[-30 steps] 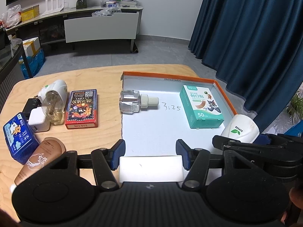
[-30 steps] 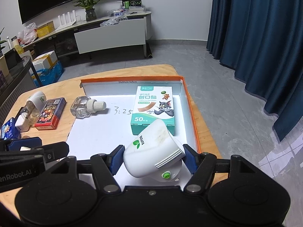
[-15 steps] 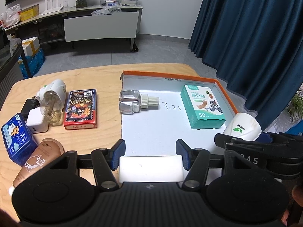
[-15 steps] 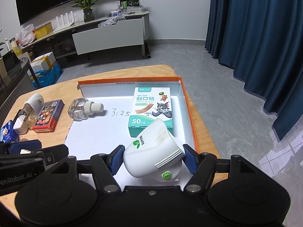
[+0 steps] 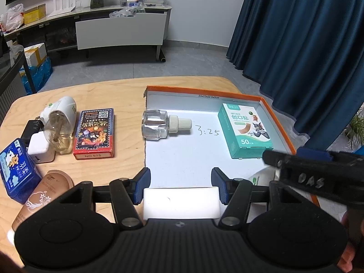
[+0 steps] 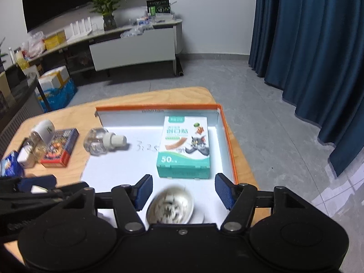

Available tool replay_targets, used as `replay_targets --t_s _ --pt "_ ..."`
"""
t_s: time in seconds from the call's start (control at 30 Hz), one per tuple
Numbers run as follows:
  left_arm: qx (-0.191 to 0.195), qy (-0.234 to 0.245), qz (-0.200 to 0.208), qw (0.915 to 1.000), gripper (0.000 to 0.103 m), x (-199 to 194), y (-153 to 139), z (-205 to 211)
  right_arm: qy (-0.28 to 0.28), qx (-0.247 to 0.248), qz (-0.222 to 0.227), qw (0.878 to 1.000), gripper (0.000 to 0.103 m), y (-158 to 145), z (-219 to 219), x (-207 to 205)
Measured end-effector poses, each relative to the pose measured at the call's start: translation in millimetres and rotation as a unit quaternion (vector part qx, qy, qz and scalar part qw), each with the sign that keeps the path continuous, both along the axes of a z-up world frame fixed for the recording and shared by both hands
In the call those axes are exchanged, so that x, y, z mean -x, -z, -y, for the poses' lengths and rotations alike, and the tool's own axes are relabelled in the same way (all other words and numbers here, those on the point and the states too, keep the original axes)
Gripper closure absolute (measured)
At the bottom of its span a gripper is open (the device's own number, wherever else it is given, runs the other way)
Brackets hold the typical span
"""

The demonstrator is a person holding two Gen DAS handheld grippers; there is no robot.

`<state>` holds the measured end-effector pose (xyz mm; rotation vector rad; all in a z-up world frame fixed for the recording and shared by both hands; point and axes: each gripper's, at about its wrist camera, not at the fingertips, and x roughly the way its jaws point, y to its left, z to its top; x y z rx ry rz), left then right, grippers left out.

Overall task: Organize rigid objects
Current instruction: 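Lower the white diffuser into the lid and open the right gripper, then grasp the brown tube with the right gripper while the left moves to the blue tin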

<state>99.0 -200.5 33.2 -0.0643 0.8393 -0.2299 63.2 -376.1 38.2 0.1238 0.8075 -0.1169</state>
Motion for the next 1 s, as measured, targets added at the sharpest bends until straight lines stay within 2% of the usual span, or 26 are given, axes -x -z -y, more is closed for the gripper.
replay_targets --t_s 0.2,0.4,0.47,0.53,0.77,1.0 --pt "0.006 0.013 0.007 0.9999 0.043 -7 -3 11 0.026 -0.001 0.043 0.999 0.027 -21 11 11" --pt "0.021 0.03 -0.005 0.9993 0.042 -21 2 30 0.048 0.002 0.055 0.997 0.026 -29 20 20" --pt "0.024 0.031 -0.003 0.9992 0.027 -23 -1 34 0.05 0.008 0.059 0.997 0.026 -32 20 23" --pt "0.023 0.031 0.009 0.9992 0.022 -20 -7 36 0.05 0.012 0.063 0.997 0.025 -34 20 25" --pt "0.013 0.009 0.015 0.9998 0.011 -9 -20 16 0.042 0.006 0.068 0.997 0.021 -39 9 29" --pt "0.012 -0.025 0.006 0.9996 0.008 3 -22 -26 0.017 0.008 0.055 0.998 0.015 -35 -20 27"
